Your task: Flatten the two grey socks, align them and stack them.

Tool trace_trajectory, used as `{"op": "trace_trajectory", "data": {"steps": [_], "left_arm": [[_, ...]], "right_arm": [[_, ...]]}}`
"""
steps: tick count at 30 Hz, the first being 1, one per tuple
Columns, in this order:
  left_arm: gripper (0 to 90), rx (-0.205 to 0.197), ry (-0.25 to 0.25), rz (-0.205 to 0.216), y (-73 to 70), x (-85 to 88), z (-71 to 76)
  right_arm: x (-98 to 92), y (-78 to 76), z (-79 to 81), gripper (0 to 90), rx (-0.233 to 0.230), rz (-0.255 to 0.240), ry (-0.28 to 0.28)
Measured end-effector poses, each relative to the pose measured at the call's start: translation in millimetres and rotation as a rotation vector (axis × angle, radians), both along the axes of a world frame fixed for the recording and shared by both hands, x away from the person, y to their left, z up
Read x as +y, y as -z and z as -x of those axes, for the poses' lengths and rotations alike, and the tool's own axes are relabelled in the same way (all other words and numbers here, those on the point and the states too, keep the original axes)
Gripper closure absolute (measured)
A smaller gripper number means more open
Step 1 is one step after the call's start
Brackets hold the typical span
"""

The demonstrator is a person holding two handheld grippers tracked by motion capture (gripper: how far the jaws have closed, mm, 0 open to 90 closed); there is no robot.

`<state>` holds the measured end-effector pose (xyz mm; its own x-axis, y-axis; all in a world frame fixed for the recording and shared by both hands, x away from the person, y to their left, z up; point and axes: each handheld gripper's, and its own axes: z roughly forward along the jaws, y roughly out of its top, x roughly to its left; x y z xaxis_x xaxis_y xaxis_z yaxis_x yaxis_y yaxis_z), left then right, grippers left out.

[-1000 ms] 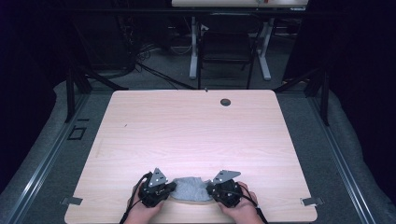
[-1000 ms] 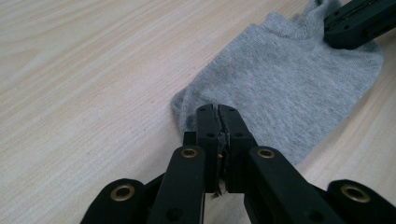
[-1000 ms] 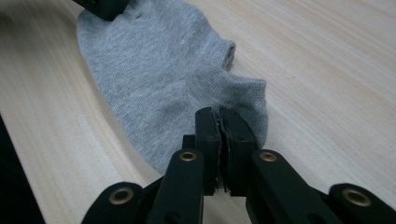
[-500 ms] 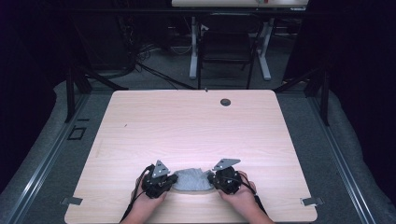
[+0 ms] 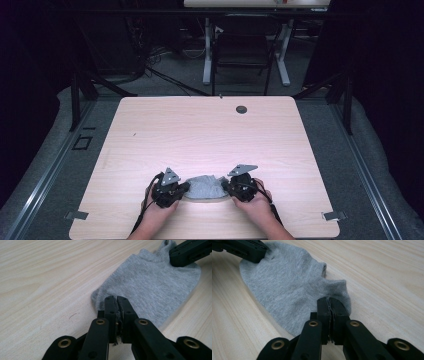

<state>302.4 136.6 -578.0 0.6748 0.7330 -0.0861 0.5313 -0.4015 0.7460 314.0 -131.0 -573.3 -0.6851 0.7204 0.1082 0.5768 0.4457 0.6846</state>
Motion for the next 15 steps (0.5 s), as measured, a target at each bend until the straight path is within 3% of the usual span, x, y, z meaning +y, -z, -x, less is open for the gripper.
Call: {"op": "trace_trajectory", "data": {"steps": [7, 15], "left_arm": [[84.4, -0.014, -0.001, 0.016, -6.0, 2.8, 3.1], [80.3, -0.037, -0.004, 0.039, -17.2, 8.4, 11.5]], "right_arm": [[0.9, -3.0, 3.8, 85.9, -0.023, -0.005, 0.002], [-3.4, -16.3, 11.8, 82.8, -0.046, -0.014, -0.006]]}}
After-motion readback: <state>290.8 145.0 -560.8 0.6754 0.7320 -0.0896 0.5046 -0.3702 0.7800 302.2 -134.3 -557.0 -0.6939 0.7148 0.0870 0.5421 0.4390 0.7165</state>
